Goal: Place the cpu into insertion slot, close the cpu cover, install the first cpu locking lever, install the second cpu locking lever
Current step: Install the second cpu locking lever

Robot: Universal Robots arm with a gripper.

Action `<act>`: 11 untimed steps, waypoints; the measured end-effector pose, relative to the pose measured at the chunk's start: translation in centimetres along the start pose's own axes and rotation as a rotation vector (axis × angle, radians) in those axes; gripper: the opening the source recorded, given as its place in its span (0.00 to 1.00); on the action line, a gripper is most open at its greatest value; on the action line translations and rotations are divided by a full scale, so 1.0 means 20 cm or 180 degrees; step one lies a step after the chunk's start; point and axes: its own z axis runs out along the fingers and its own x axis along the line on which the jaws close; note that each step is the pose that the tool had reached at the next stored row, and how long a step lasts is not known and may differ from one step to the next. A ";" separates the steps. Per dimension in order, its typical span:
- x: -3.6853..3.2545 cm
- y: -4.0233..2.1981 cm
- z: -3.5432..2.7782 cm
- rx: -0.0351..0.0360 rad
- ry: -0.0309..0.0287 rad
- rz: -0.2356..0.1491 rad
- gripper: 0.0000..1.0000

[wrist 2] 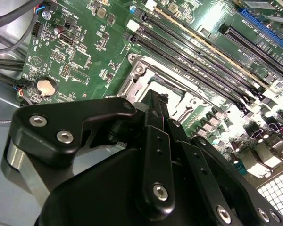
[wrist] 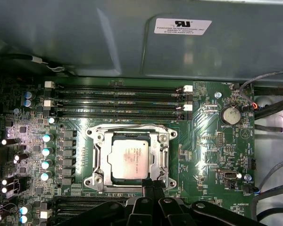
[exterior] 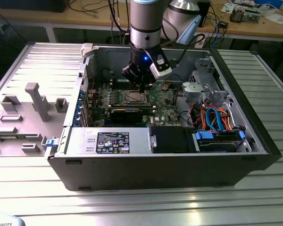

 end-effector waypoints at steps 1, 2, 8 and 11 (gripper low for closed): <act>0.000 0.000 0.000 0.0000 0.0007 0.0000 0.11; 0.000 0.000 0.000 0.0000 0.0029 0.0001 0.11; 0.006 -0.088 -0.004 -0.0057 0.0053 0.0005 0.11; 0.006 -0.108 -0.003 -0.0104 0.0092 0.0012 0.11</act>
